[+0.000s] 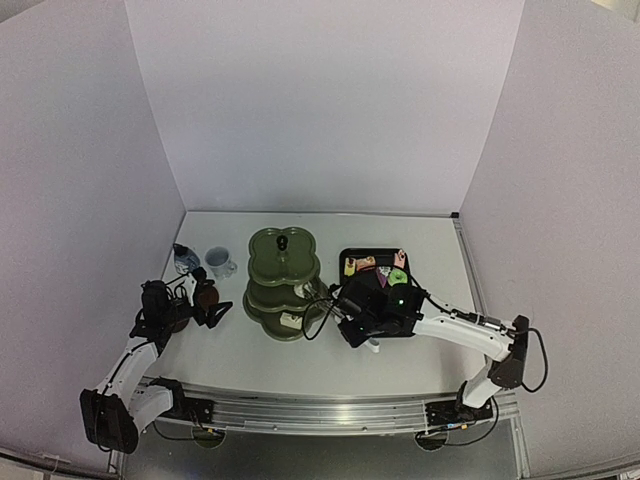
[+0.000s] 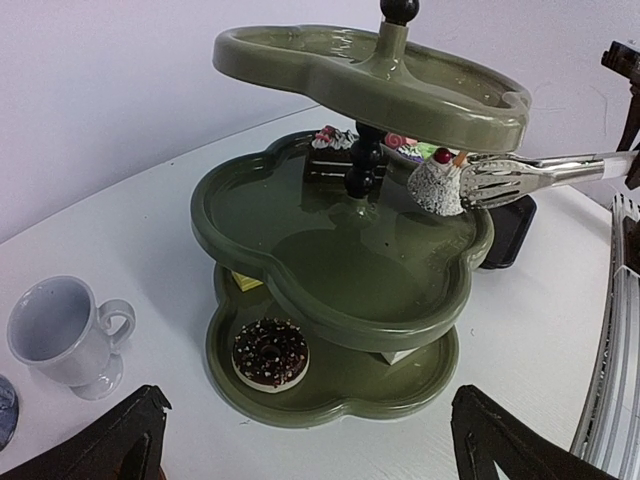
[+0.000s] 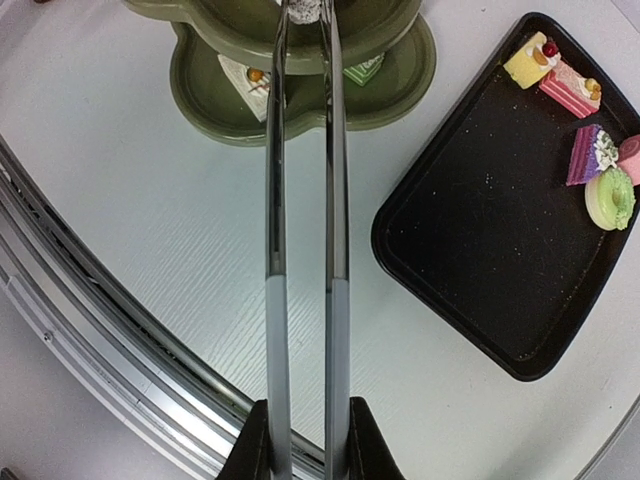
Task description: Serve the afternoon tea
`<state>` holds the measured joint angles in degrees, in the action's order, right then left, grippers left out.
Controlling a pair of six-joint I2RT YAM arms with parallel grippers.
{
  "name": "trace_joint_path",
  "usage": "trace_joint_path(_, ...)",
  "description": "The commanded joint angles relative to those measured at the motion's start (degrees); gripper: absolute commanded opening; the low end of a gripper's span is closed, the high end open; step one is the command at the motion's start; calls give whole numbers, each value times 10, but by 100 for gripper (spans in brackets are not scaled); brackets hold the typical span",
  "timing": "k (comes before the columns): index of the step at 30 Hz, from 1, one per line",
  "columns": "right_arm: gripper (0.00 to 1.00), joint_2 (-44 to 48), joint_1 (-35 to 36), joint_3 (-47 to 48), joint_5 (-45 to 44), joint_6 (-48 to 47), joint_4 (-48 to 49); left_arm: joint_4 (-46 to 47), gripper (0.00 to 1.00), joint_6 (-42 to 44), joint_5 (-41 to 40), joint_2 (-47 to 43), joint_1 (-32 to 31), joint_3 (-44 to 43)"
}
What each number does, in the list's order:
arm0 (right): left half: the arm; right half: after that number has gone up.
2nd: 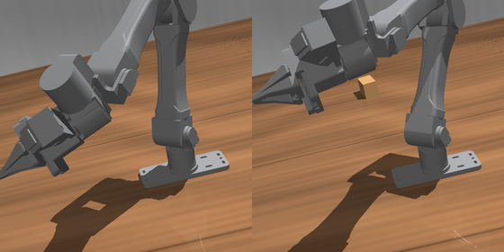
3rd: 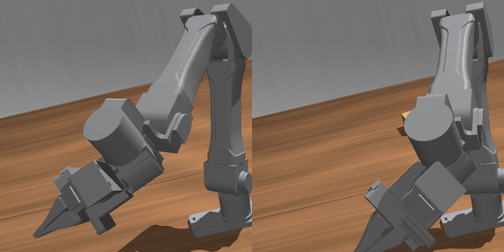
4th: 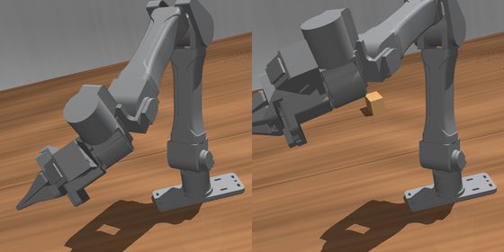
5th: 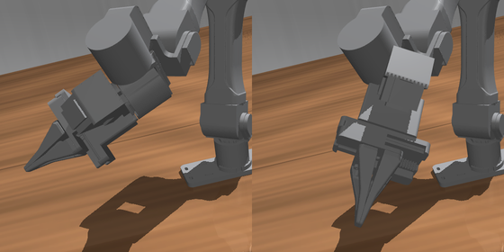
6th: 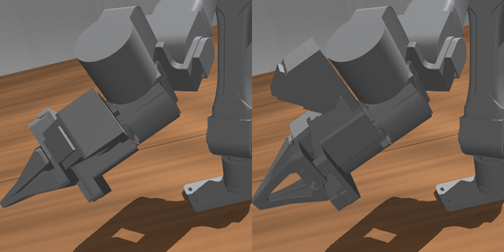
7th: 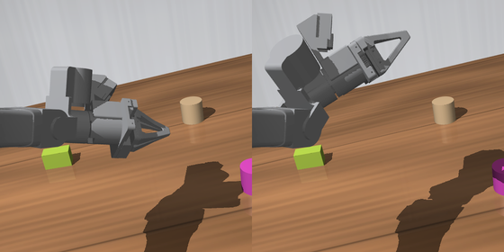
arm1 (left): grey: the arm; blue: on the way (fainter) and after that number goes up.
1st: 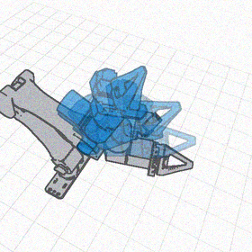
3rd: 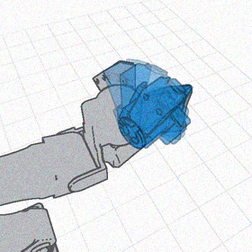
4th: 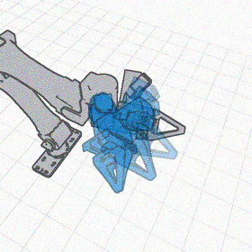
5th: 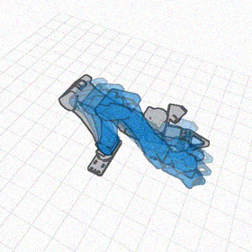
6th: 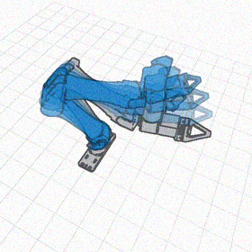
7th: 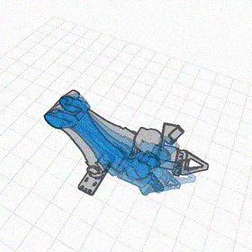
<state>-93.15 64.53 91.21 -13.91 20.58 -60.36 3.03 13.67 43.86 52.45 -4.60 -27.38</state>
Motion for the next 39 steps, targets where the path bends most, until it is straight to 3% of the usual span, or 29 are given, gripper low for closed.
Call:
trace_joint_path(1, 0, -18, 1, 36, -13, -20, 32, 12, 100, 2, 7, -6, -2, -8)
trace_joint_path(5, 7, -28, 0, 34, -13, -18, 32, 12, 100, 3, 7, -6, -2, -9)
trace_joint_path(9, 31, -27, -3, 32, -5, -10, 31, 12, 100, 5, 7, -5, -1, -9)
trace_joint_path(11, 36, -22, -3, 29, -6, -4, 31, 11, 100, 5, 8, -5, -2, -9)
trace_joint_path(17, 40, 1, -4, 22, -5, 5, 24, 8, 100, 7, 8, -4, -2, -10)
trace_joint_path(24, 35, 4, -13, 12, -41, 25, 24, 13, 100, 2, 8, 0, -2, -9)
trace_joint_path(34, 50, 1, -57, -141, 11, 148, 126, 5, 100, 4, 12, -4, -2, -10)
trace_joint_path(39, 52, -47, -51, -153, 43, 181, 139, -4, 100, 5, 14, -8, -1, -11)
